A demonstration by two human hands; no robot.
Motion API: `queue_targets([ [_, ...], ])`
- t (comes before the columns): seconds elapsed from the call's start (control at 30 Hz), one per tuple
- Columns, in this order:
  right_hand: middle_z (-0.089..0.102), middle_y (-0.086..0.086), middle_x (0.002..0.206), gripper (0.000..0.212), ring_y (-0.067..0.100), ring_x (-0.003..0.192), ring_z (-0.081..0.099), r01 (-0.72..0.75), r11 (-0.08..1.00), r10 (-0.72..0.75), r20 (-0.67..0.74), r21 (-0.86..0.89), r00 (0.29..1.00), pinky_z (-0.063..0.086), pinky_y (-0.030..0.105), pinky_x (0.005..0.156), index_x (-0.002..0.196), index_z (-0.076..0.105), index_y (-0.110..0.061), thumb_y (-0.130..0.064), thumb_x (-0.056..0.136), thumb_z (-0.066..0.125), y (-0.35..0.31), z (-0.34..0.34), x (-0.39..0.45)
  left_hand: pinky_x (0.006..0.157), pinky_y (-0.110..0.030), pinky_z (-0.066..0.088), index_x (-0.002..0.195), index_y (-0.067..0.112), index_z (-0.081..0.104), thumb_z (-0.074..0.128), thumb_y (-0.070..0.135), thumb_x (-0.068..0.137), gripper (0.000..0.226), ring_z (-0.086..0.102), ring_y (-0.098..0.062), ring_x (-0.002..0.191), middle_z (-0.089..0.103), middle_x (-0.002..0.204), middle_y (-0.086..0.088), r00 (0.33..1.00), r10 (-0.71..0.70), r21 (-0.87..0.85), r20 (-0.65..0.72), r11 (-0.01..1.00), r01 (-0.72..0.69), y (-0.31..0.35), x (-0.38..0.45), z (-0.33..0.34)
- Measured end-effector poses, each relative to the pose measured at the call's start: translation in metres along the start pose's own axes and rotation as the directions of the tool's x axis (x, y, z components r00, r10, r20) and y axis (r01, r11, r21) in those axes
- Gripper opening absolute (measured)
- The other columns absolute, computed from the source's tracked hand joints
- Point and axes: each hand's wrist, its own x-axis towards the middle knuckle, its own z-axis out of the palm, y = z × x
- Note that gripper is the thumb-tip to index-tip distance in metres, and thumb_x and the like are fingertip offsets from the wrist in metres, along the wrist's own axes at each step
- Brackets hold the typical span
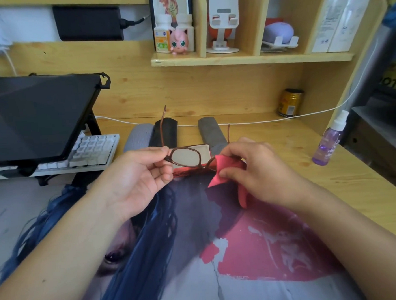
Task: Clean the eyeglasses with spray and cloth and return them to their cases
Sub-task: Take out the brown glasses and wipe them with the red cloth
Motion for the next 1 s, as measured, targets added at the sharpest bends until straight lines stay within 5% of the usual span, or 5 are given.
queue_targets([
  [0.23,0.067,-0.008,0.080,0.011,0.009,0.078,0.062,-0.049,0.994,0.058,-0.088,0.096,0.994,0.049,0.035,0.075,0.083,0.067,-0.032,-0.025,0.087,0.074,-0.004,0.007,0.000,0.051,-0.021,0.050,0.084,0.004,0.064,0.055,0.000,0.094,0.014,0.055,-0.015,0.054,0.056,0.069,-0.009,1.000,0.023,0.019,0.001,1.000,-0.023,-0.002,-0.002,0.002],
  [0.57,0.069,0.002,0.075,0.015,0.015,0.045,0.065,-0.172,0.943,0.159,0.066,0.284,0.985,0.049,0.026,0.044,0.088,0.066,-0.020,-0.005,0.092,0.068,-0.010,0.008,-0.003,0.049,-0.020,0.051,0.087,0.004,0.065,0.056,0.001,0.094,0.012,0.057,-0.014,0.053,0.057,0.067,-0.008,1.000,0.000,0.029,-0.017,1.000,0.001,-0.006,-0.003,0.009],
  [0.67,0.073,0.001,0.085,0.027,0.020,0.059,0.069,-0.152,0.936,0.099,0.174,0.319,0.980,0.057,0.033,0.052,0.099,0.069,-0.019,0.006,0.094,0.058,-0.009,0.000,-0.002,0.049,-0.020,0.050,0.085,0.005,0.065,0.057,0.001,0.093,0.012,0.056,-0.013,0.053,0.056,0.068,-0.007,0.999,0.008,0.028,-0.043,1.000,-0.007,0.001,-0.001,0.005],
  [0.8,0.076,-0.002,0.097,0.033,0.017,0.092,0.073,-0.116,0.937,0.024,0.270,0.329,0.963,0.056,0.040,0.091,0.099,0.071,-0.018,0.010,0.093,0.054,-0.006,-0.005,-0.001,0.049,-0.020,0.050,0.086,0.004,0.065,0.058,0.001,0.092,0.010,0.056,-0.013,0.054,0.057,0.069,-0.007,1.000,-0.008,0.020,-0.023,1.000,0.009,0.002,0.000,0.002],
  [1.0,0.071,-0.008,0.073,0.006,0.008,0.072,0.066,-0.042,0.988,0.042,-0.001,0.151,0.999,0.051,0.034,0.072,0.085,0.070,-0.021,-0.023,0.084,0.075,-0.004,0.007,0.001,0.049,-0.020,0.051,0.112,0.000,0.062,0.055,0.002,0.092,0.021,0.057,-0.013,0.053,0.056,0.081,-0.011,0.998,-0.059,0.018,0.036,0.998,0.058,-0.007,0.003,0.001],
])
